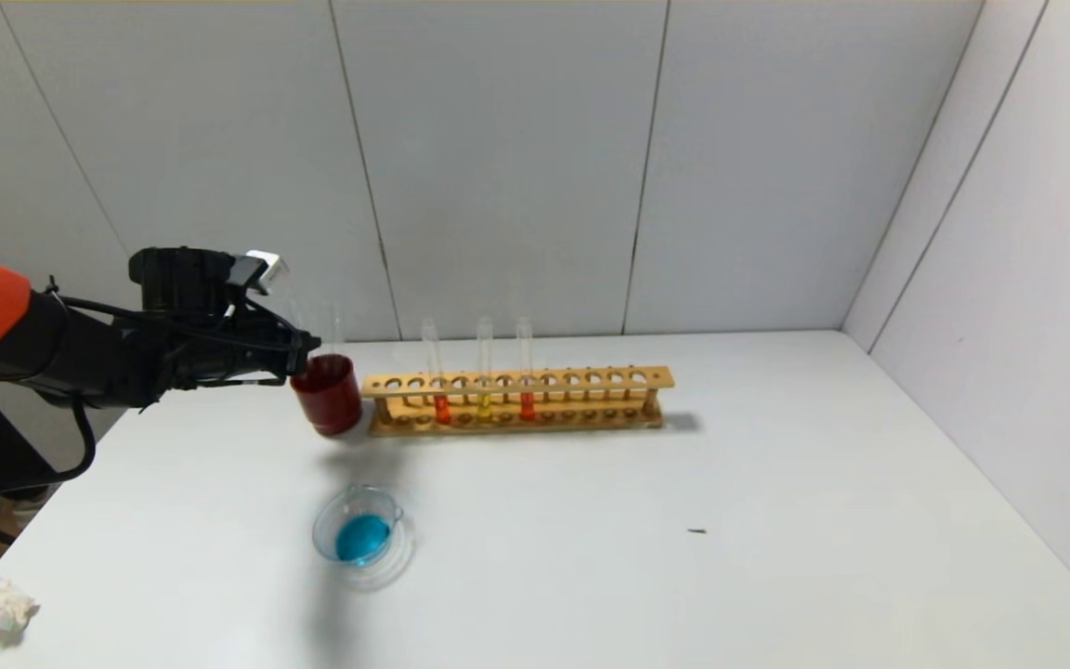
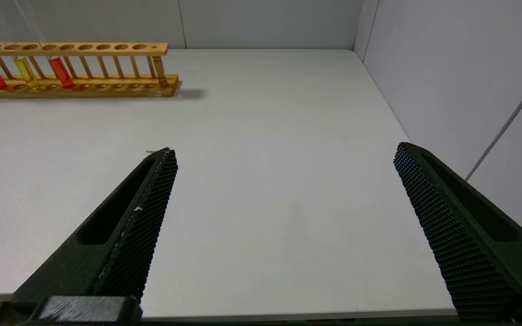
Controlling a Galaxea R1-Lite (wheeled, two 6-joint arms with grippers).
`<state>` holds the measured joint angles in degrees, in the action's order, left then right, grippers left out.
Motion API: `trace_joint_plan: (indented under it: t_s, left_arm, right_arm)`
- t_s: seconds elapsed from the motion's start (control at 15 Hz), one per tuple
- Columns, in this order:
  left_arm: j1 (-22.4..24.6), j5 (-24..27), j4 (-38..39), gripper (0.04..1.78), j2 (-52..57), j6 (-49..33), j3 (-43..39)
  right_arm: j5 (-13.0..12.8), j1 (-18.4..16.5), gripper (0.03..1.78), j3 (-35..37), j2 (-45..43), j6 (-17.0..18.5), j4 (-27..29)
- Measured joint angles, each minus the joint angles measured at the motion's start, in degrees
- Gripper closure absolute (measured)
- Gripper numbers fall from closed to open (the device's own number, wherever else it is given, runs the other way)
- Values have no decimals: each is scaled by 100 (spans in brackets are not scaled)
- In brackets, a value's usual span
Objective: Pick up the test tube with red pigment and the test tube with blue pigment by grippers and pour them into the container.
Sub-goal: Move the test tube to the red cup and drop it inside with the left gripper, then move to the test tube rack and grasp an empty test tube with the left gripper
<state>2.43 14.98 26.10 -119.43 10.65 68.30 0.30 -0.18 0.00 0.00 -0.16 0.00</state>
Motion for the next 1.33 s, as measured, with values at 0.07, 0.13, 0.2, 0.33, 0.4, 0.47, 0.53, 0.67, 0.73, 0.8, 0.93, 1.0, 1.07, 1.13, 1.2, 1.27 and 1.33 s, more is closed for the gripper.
trace_joint_plan:
  t_s: [0.07, 0.13, 0.2, 0.33, 0.4, 0.47, 0.53, 0.67, 0.73, 0.8, 0.93, 1.0, 1.07, 1.13, 1.2, 1.27, 1.33]
  left_arm:
    - [0, -2, 0, 130, -5, 4, -1]
    - [0, -2, 0, 118, -9, 9, -1]
    - [0, -2, 0, 104, -11, 11, -6]
    - [-4, -2, 2, 67, -5, 21, -34]
    - [-6, -2, 11, 51, 6, 23, -55]
    - [-9, -5, 61, 37, 33, 28, -87]
    - [-9, -2, 134, 27, 77, 28, -144]
    - [-30, -5, 350, 12, 232, 43, -282]
    - [-54, -2, 435, 8, 363, 56, -369]
    - [-91, -5, 472, 7, 507, 65, -456]
    - [-224, -5, 496, 7, 965, 76, -708]
    - [-316, -2, 501, 7, 1213, 78, -847]
    - [-432, -5, 501, 7, 1460, 80, -1023]
    - [-569, -10, 501, 7, 1709, 80, -1224]
    - [-711, -29, 505, 7, 1910, 80, -1392]
    - [-855, -46, 507, 7, 2085, 78, -1560]
    - [-967, -57, 510, 7, 2205, 80, -1709]
  right_arm:
    - [2, 0, 6, 0, 0, 0, 0]
    - [2, 2, 6, 0, 0, 0, 0]
    - [0, 2, 6, 0, 0, 0, 0]
    - [0, 0, 6, 0, 0, 0, 0]
    - [2, 0, 6, 0, 0, 0, 0]
    - [0, 0, 6, 0, 0, 0, 0]
    - [2, -2, 6, 0, 0, 0, 0]
    - [0, -2, 6, 0, 0, 0, 0]
    - [0, -2, 6, 0, 0, 0, 0]
    - [0, 0, 6, 0, 0, 0, 0]
    - [0, 0, 6, 0, 0, 0, 0]
    - [2, 2, 6, 0, 0, 0, 0]
    - [2, 0, 6, 0, 0, 0, 0]
    - [2, 0, 6, 0, 0, 0, 0]
    - [2, -2, 6, 0, 0, 0, 0]
    - [0, -2, 6, 0, 0, 0, 0]
    - [0, -2, 6, 0, 0, 0, 0]
